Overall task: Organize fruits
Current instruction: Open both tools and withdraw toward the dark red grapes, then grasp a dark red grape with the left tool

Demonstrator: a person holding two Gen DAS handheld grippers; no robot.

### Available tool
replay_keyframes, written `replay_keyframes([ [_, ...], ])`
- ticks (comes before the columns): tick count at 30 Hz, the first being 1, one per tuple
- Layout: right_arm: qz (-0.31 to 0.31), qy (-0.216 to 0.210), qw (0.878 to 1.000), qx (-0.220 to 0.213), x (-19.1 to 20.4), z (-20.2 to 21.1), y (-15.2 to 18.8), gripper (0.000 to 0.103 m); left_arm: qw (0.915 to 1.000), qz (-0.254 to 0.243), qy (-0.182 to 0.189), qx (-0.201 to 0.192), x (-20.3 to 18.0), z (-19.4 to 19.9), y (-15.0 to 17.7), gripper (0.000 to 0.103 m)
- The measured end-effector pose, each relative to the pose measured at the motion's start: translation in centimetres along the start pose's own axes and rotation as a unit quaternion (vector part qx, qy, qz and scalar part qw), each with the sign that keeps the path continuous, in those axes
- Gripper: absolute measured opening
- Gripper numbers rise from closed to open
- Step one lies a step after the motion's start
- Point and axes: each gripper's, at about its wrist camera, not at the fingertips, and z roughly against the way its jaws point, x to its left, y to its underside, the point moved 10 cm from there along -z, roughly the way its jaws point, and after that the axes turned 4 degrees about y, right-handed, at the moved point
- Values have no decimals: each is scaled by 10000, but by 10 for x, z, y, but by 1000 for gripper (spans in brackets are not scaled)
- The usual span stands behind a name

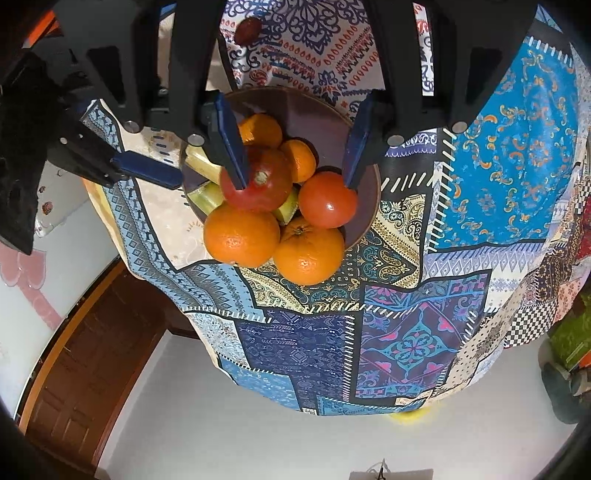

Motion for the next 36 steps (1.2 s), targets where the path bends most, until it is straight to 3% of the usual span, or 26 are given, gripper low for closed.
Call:
replay_keyframes([
  [9, -92, 191, 9996, -196, -13, 44, 13, 55, 9996, -191, -54, -214, -21, 41, 14, 52],
  [16, -135, 259, 9995, -108, -14, 65, 41, 55, 9997, -219, -81, -87, -33, 61, 53, 52],
  [25, -138, 166, 9993, 321, -5, 48, 83, 54, 9992, -76, 7, 382, -37, 43, 108, 52],
  [31, -101, 57, 9980, 628, 0, 28, 99, 39, 9983, -186, -131, 537, -36, 22, 118, 43],
  [36, -59, 134, 9976, 673, 0, 17, 98, 36, 9972, -320, -372, 566, -33, 7, 117, 38],
])
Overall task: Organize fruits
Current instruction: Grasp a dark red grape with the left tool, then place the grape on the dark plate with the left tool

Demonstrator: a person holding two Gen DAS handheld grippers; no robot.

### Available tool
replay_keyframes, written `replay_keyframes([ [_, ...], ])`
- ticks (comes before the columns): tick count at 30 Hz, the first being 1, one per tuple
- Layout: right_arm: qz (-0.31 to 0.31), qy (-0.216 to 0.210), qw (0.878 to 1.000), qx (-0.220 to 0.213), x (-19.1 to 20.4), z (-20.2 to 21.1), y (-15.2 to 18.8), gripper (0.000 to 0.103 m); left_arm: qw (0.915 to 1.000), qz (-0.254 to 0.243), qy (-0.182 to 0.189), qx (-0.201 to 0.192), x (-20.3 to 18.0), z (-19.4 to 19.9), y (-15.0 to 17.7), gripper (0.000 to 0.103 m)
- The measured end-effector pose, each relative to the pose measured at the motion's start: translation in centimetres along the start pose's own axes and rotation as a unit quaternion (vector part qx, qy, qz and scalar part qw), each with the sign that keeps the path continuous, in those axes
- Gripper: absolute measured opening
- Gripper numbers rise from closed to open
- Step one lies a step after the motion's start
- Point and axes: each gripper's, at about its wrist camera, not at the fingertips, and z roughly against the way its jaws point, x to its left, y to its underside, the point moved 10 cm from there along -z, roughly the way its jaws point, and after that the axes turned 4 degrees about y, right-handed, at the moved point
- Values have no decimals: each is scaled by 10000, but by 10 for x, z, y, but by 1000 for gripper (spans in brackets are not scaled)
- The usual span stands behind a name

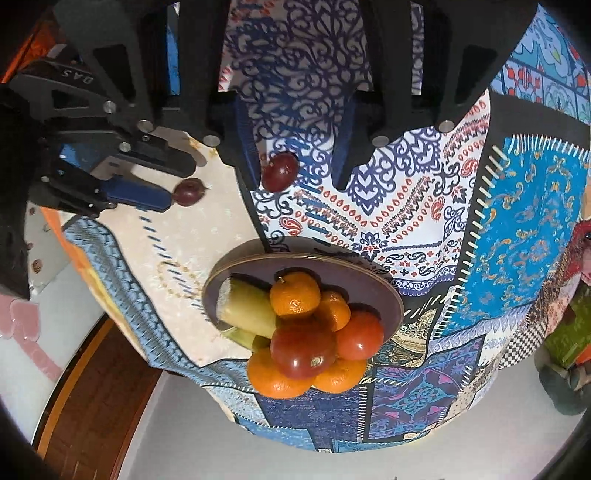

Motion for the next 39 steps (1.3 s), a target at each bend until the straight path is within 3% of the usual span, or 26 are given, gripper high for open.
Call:
replay_keyframes([
  [8, 227, 157, 9996, -3, 3, -8, 0, 28, 9998, -103, 147, 42, -6, -10, 3, 22],
  [13, 136, 118, 9998, -7, -1, -7, -2, 20, 9998, -63, 184, 13, -5, -8, 3, 21],
  [20, 120, 117, 9998, -98, 0, -1, -7, 19, 9997, 21, 202, -100, -2, 2, -2, 21],
  [30, 163, 109, 9986, -488, 4, 12, -42, 19, 9983, 95, 141, -555, 11, 29, -38, 21],
  [39, 270, 72, 9984, -490, 13, -9, -65, 19, 9981, 133, 33, -595, 24, 17, -62, 21],
])
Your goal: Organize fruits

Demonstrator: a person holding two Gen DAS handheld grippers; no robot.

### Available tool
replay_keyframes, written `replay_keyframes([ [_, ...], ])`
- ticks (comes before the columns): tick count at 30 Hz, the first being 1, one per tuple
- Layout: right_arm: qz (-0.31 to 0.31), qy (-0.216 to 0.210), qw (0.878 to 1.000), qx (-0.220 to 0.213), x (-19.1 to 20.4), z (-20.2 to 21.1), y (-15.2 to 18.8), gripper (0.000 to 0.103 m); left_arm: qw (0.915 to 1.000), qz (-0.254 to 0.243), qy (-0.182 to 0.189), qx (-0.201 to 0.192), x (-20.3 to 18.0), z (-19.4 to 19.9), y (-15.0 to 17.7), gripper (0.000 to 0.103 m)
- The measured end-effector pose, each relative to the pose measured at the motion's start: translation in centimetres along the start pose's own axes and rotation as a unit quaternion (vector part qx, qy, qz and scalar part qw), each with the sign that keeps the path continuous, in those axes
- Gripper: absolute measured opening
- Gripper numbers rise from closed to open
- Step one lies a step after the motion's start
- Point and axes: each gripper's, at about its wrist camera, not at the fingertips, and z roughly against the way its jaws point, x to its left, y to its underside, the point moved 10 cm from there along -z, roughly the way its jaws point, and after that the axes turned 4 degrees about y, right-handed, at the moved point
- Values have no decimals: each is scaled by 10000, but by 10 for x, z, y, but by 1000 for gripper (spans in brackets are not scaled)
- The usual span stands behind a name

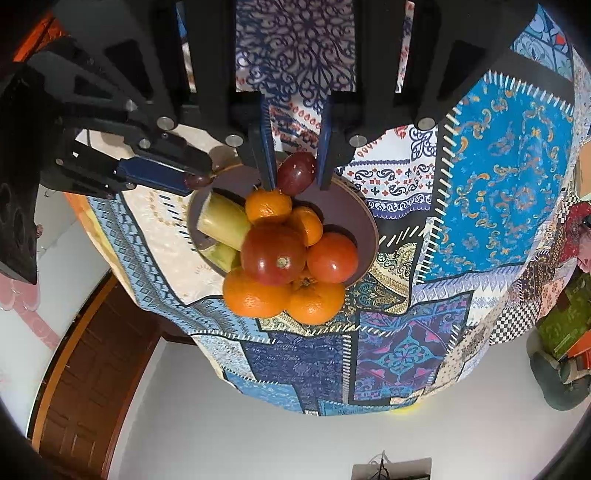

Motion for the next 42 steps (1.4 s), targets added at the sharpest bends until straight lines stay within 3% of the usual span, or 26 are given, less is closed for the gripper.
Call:
replay_keyframes([
  [13, -91, -12, 9999, 139, 1, -19, 0, 20, 9999, 55, 12, 115, 8, -28, -1, 22],
  [15, -85, -5, 9998, 167, 1, -20, 1, 20, 9999, 59, 26, 123, 8, -29, 0, 26],
  [19, -54, 6, 9998, 189, 1, -21, 1, 24, 9999, 95, -2, 108, 11, -29, 0, 44],
  [22, -80, 11, 9998, 185, 0, -21, 1, 32, 9998, 161, 23, 92, 12, -26, 2, 45],
  [27, -69, 65, 9998, 153, 0, -15, 1, 33, 9997, 244, 2, -47, 14, -8, 3, 45],
  [31, -75, 92, 9999, -77, 1, 11, -7, 33, 9988, 236, -66, -424, 11, 27, -6, 45],
  [37, -35, 220, 9959, -882, 7, 92, -37, 33, 9918, 76, -154, -1263, -12, 107, -28, 45],
  [42, 26, 329, 9857, -1652, 19, 172, -55, 33, 9767, -278, -362, -2098, -45, 193, -37, 45],
])
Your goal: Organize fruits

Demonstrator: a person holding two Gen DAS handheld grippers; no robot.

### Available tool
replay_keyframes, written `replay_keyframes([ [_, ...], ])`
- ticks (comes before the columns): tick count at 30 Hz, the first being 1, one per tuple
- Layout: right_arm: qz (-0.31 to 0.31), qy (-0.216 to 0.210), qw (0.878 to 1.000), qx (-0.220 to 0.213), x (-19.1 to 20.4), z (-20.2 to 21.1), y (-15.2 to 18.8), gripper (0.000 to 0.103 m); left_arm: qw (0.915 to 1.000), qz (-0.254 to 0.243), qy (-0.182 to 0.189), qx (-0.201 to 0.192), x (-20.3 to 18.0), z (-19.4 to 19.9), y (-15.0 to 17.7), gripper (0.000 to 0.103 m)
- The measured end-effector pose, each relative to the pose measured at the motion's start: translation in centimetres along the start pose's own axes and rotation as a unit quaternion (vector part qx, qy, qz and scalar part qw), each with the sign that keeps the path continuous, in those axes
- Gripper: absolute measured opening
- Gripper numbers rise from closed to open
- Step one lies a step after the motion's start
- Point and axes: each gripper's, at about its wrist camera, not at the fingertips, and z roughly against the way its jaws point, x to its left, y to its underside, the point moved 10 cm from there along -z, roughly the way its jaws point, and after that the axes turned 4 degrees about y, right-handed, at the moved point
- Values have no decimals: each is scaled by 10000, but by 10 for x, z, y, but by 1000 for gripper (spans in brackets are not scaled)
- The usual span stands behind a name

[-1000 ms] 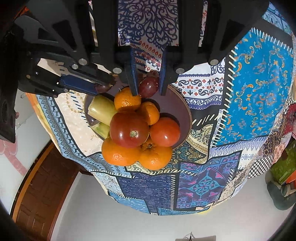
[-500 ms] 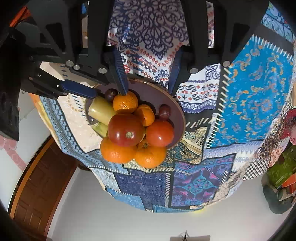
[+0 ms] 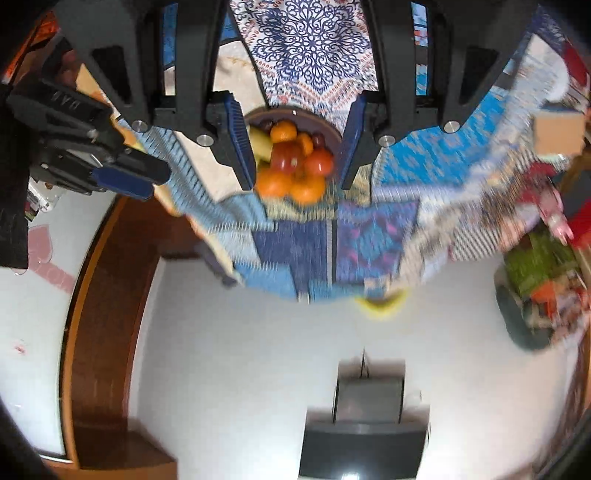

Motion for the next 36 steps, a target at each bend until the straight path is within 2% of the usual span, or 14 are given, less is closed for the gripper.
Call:
replay_keyframes([
  [6, 28, 16, 9970, -777, 18, 78, -28, 40, 9971, -215, -79, -719, -27, 76, -27, 47],
  [11, 96, 89, 9929, -1180, 30, 119, -34, 49, 9916, -292, -140, -1253, -45, 130, -37, 65],
  [15, 0, 238, 9899, -1400, 31, 136, -34, 71, 9889, -287, -195, -1443, -51, 152, -37, 77],
  [16, -2, 300, 9890, -1449, 31, 139, -34, 77, 9883, -300, -203, -1479, -52, 156, -37, 84],
  [17, -1, 344, 9883, -1483, 31, 140, -33, 79, 9880, -308, -207, -1499, -53, 159, -36, 90],
  [20, 33, 448, 9868, -1556, 32, 142, -34, 87, 9868, -313, -250, -1569, -56, 165, -33, 100],
  [25, -20, 594, 9845, -1653, 30, 147, -32, 103, 9870, -278, -285, -1560, -56, 169, -26, 103],
  [36, 7, 786, 9823, -1702, 27, 157, -26, 103, 9877, -236, -311, -1516, -53, 168, -18, 103],
])
